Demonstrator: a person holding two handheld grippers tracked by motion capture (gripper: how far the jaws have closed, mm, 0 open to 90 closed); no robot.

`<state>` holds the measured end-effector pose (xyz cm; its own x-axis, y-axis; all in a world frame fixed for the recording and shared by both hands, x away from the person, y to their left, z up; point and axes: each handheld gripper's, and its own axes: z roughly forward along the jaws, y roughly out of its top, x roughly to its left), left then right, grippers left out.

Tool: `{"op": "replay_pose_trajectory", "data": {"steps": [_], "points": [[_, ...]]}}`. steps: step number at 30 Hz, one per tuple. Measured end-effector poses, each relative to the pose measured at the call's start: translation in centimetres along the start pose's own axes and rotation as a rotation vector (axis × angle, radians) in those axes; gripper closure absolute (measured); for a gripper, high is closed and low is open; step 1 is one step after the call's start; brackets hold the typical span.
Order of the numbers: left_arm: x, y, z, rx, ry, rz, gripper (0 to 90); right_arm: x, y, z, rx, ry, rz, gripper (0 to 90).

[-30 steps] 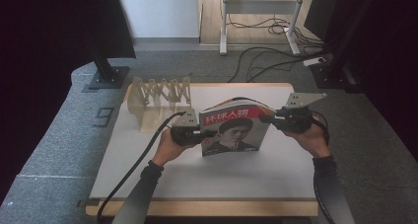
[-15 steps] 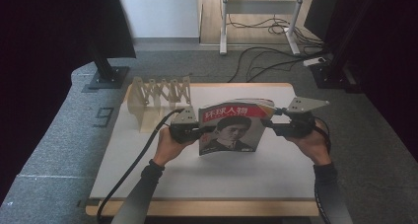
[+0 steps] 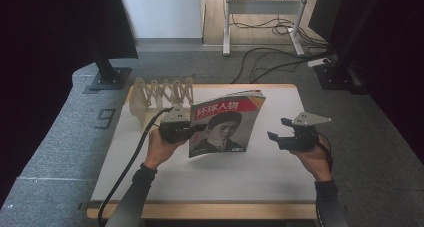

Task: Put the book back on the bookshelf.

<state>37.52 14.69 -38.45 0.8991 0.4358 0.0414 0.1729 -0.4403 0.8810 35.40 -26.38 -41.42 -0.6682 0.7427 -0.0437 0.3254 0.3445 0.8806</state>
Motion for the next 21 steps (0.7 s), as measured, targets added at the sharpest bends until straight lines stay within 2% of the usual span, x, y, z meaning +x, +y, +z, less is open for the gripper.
{"op": "replay_pose_trajectory", "data": {"steps": [11,21], "points": [[0.8,-0.5,-3.2,-0.008,0.058,-0.044,87.2,0.5,-3.9,1.9,0.08,0.002,0.058,16.8],[1.6,-1.1,-6.8,-0.03,0.12,-0.114,87.3,1.4,-7.2,3.3,0.143,0.026,0.099,13.5]]}}
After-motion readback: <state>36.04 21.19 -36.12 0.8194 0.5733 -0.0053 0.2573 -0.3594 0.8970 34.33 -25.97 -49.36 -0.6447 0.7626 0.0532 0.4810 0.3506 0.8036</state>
